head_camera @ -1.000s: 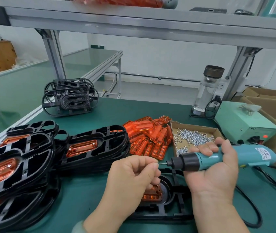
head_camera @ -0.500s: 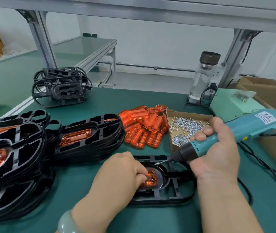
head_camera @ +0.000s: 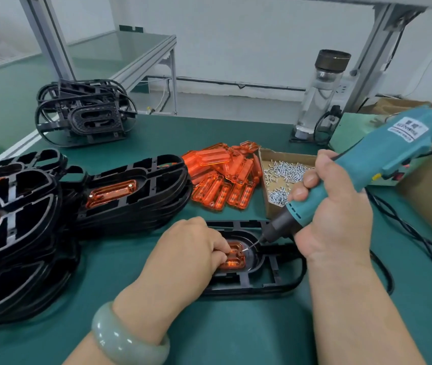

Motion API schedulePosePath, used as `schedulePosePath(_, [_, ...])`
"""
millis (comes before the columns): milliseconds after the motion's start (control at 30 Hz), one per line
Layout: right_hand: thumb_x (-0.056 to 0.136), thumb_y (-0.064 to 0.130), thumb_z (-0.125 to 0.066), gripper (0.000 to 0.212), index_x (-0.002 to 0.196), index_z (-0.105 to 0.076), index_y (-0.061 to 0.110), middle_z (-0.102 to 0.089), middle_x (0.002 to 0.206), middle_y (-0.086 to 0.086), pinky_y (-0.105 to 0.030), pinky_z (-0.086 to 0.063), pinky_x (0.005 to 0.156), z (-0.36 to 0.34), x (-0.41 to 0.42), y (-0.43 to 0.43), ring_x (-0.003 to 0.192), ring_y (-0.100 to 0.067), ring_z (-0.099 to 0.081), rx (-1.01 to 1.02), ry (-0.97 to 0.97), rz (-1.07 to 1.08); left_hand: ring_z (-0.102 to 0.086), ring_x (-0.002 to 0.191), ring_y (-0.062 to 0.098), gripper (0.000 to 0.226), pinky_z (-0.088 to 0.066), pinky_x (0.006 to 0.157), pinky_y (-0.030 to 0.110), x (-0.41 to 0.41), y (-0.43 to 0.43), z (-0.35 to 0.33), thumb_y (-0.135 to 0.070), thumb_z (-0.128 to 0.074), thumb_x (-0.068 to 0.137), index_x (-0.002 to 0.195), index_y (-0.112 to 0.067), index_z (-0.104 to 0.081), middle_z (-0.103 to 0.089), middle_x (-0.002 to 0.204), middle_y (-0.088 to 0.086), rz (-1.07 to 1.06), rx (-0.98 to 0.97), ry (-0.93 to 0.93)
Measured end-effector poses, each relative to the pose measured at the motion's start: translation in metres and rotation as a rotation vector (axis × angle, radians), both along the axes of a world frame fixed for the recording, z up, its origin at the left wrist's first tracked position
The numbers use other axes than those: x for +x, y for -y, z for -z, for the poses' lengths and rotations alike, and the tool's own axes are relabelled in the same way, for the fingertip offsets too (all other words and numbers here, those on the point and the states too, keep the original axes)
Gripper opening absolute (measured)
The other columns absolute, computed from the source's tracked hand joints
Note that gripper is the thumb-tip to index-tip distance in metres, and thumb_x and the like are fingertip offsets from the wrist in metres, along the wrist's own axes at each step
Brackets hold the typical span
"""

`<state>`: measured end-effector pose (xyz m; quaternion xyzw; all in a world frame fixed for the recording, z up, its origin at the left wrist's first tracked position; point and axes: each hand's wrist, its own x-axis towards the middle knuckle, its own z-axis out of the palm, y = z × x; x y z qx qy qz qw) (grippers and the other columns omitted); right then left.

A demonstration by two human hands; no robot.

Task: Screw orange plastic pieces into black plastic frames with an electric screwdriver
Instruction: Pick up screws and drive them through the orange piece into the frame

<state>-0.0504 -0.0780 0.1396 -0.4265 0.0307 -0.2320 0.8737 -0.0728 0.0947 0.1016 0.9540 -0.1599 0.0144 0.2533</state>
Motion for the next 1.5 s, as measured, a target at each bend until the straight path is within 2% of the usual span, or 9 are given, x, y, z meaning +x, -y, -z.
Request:
schedulePosePath(367, [0.081, 0.013, -0.059, 0.006, 0.082, -0.059, 0.019, -0.047, 0.052, 0.004, -0.02, -0.037, 0.046, -0.004, -0.004, -0.009, 0.041, -0.012, -0.043, -0.158, 0.059, 0.014, -0.048, 0.099, 0.012, 0.019, -0.039, 0.083, 0.023, 0.001, 0.0, 0.001, -0.036, -0.059, 0.089, 0.105, -0.039, -0.069, -0.047, 0.09, -0.012, 0.002, 0.0, 0.006])
schedulePosePath(900, [0.084, 0.008, -0.057, 0.009, 0.089, -0.058, 0.015, -0.05, 0.056, 0.005, -0.023, -0.039, 0.05, -0.003, -0.011, -0.024, 0.042, -0.014, -0.046, -0.377, 0.192, -0.023, -0.05, 0.095, 0.013, 0.018, -0.042, 0.082, 0.026, -0.002, 0.0, -0.001, -0.034, -0.062, 0.087, 0.103, -0.038, -0.071, -0.047, 0.085, -0.011, 0.001, -0.017, 0.005])
schedulePosePath(1033, [0.084, 0.008, -0.056, 0.013, 0.086, -0.061, 0.019, -0.049, 0.054, 0.006, -0.021, -0.04, 0.049, -0.006, -0.012, -0.02, 0.042, -0.014, -0.045, -0.295, 0.194, -0.001, -0.052, 0.083, 0.007, 0.012, -0.045, 0.077, 0.025, -0.004, -0.003, -0.004, -0.033, -0.063, 0.085, 0.09, -0.036, -0.073, -0.054, 0.079, -0.015, 0.007, -0.12, 0.009])
schedulePosePath(1133, [0.083, 0.01, -0.055, 0.009, 0.089, -0.058, 0.016, -0.047, 0.054, 0.004, -0.02, -0.039, 0.049, -0.008, -0.011, -0.015, 0.042, -0.013, -0.044, -0.179, 0.174, 0.009, -0.054, 0.081, 0.005, 0.011, -0.047, 0.077, 0.029, -0.005, -0.004, -0.005, -0.032, -0.062, 0.085, 0.084, -0.033, -0.073, -0.058, 0.079, -0.015, -0.002, -0.159, 0.033])
schedulePosePath(1200, [0.084, 0.012, -0.055, 0.008, 0.089, -0.057, 0.016, -0.046, 0.055, 0.003, -0.02, -0.039, 0.05, -0.008, -0.01, -0.011, 0.042, -0.012, -0.044, -0.091, 0.167, 0.001, -0.055, 0.082, 0.003, 0.01, -0.045, 0.077, 0.023, -0.005, -0.002, -0.005, -0.035, -0.062, 0.083, 0.084, -0.034, -0.072, -0.059, 0.08, -0.017, -0.04, -0.216, 0.081])
schedulePosePath(1300, [0.087, 0.015, -0.053, 0.006, 0.09, -0.055, 0.018, -0.045, 0.056, 0.005, -0.019, -0.039, 0.052, -0.007, -0.01, -0.008, 0.044, -0.01, -0.044, 0.031, 0.161, 0.005, -0.056, 0.08, -0.004, 0.014, -0.038, 0.071, 0.005, -0.008, 0.003, -0.009, -0.041, -0.069, 0.075, 0.087, -0.035, -0.072, -0.06, 0.079, -0.019, -0.086, -0.395, 0.089])
schedulePosePath(1367, [0.09, 0.016, -0.05, 0.005, 0.091, -0.054, 0.02, -0.045, 0.057, 0.007, -0.02, -0.04, 0.053, -0.006, -0.01, -0.007, 0.045, -0.009, -0.043, 0.094, 0.159, 0.002, -0.057, 0.077, -0.007, 0.015, -0.038, 0.067, 0.002, -0.011, 0.008, -0.012, -0.041, -0.073, 0.07, 0.084, -0.036, -0.072, -0.063, 0.076, -0.019, -0.098, -0.496, 0.04])
schedulePosePath(1433, [0.093, 0.017, -0.049, 0.006, 0.092, -0.054, 0.02, -0.046, 0.058, 0.008, -0.022, -0.039, 0.055, -0.006, -0.01, -0.006, 0.046, -0.008, -0.042, 0.144, 0.158, 0.005, -0.059, 0.074, -0.008, 0.006, -0.039, 0.066, 0.001, -0.011, 0.012, -0.014, -0.038, -0.072, 0.072, 0.077, -0.041, -0.069, -0.065, 0.077, -0.022, -0.129, -0.553, 0.015])
schedulePosePath(1500, [0.095, 0.018, -0.048, 0.007, 0.092, -0.053, 0.021, -0.046, 0.058, 0.009, -0.022, -0.04, 0.056, -0.008, -0.01, -0.006, 0.046, -0.007, -0.042, 0.185, 0.155, 0.009, -0.06, 0.072, -0.01, 0.016, -0.039, 0.063, 0.001, -0.01, 0.013, -0.015, -0.03, -0.072, 0.077, 0.069, -0.043, -0.068, -0.065, 0.076, -0.03, -0.154, -0.607, -0.014])
